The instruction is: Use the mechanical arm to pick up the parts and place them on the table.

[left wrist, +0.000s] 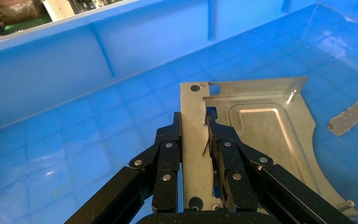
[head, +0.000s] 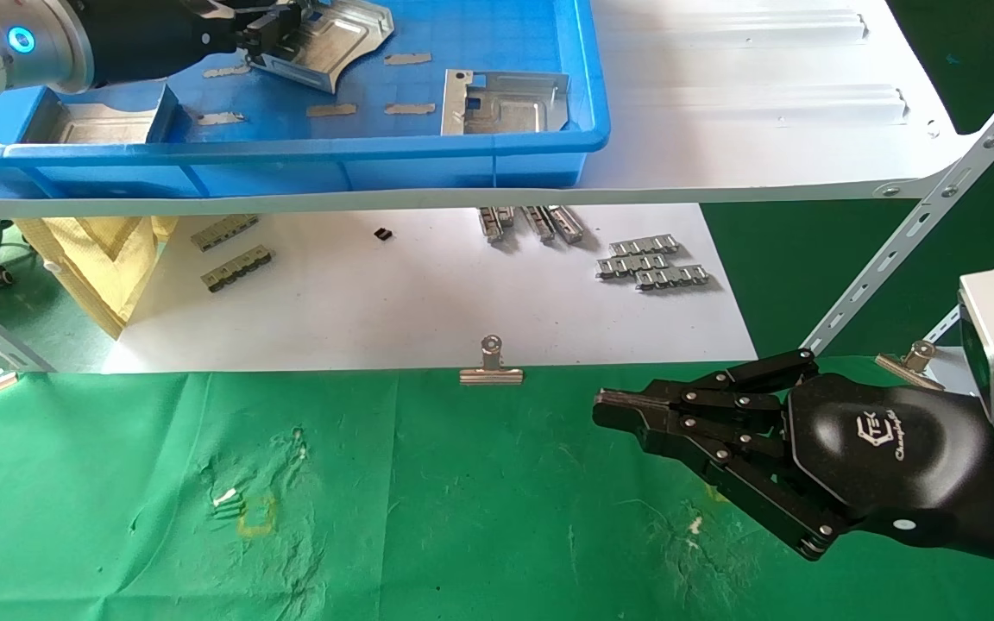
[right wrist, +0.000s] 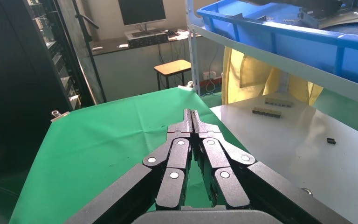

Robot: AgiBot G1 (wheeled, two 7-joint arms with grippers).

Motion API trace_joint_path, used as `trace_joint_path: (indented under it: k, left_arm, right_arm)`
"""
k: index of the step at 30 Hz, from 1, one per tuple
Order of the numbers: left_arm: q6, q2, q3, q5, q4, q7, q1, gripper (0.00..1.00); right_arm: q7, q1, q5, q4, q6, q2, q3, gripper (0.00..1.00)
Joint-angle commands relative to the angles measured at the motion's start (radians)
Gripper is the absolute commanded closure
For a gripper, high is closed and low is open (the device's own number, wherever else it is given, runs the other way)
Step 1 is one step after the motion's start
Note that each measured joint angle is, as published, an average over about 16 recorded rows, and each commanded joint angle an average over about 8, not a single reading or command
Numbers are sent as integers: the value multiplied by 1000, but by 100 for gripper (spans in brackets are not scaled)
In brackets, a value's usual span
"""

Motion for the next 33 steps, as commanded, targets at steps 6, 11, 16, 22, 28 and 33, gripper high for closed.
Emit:
trace_joint_path:
  k: [6, 11, 16, 22, 28, 33]
  left_arm:
    - [82, -31, -24, -36, -28, 27, -13, 100]
    - [264, -77, -43, -68, -63, 80, -11, 100]
    - [494, -130, -57, -97, -99, 154, 3, 100]
    - [718, -180, -73, -134, -126, 239, 30, 100]
    - [797, -228, -75, -188, -203, 307, 96, 100]
    - [804, -295, -49, -277, -351, 327, 191, 100]
  right_arm:
    - [0, 0, 0, 0, 0, 0, 0, 0]
    - [0, 0, 0, 0, 0, 0, 0, 0]
    - [0, 0, 0, 0, 0, 0, 0, 0]
    - [0, 0, 0, 0, 0, 0, 0, 0]
    - [0, 0, 0, 0, 0, 0, 0, 0]
    - [0, 0, 0, 0, 0, 0, 0, 0]
